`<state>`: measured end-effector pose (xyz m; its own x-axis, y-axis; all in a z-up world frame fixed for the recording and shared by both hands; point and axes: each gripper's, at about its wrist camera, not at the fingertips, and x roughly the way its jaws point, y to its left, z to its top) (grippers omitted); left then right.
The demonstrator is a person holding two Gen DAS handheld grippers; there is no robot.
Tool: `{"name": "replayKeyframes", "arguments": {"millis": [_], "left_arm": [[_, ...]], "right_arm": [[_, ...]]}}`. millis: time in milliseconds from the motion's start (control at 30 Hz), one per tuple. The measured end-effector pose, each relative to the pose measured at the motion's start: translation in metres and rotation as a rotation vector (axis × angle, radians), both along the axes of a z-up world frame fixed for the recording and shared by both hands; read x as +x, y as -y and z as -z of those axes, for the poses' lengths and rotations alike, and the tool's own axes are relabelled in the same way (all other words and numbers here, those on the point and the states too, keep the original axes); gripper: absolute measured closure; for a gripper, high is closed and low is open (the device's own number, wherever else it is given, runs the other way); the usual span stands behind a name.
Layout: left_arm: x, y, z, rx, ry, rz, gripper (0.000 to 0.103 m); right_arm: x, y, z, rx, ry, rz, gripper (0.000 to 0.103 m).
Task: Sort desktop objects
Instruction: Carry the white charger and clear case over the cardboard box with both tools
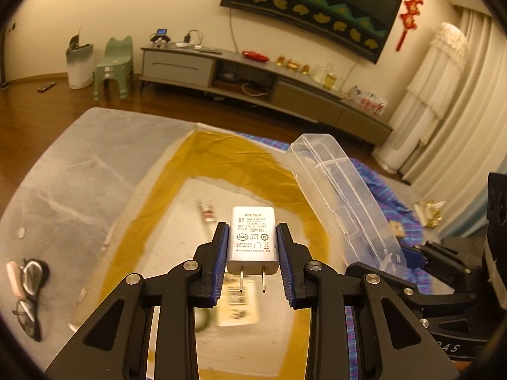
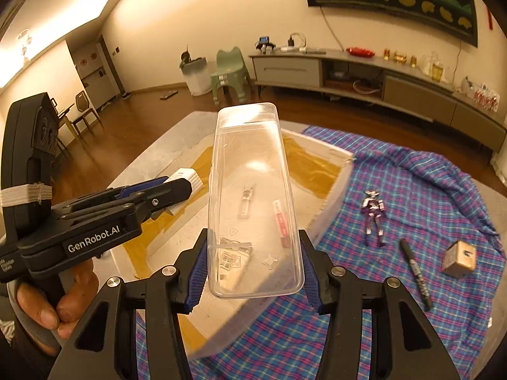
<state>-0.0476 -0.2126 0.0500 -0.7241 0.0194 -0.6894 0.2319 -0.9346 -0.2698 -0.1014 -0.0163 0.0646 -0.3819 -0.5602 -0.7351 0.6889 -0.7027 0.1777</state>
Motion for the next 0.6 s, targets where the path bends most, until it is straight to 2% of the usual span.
{"name": "replayKeyframes", "arguments": {"millis": [167, 367, 600], "left_arm": [[-0.012, 0.020, 0.012, -0.038, 0.062, -0.024, 0.072], [-0.024, 0.032, 0.025, -0.111, 0.126, -0.027, 0.072], [-0.030, 0.041, 0.041, -0.146, 0.191, -0.024, 0.072]], "right_arm": [[-0.014, 0.029, 0.011, 0.070, 0.025, -0.040, 0.050], [-0.038, 0.061, 0.021, 0.217, -0.019, -0.105, 0.050], [-0.069, 0.087, 0.042, 0.386, -0.068, -0.196, 0.050]]}}
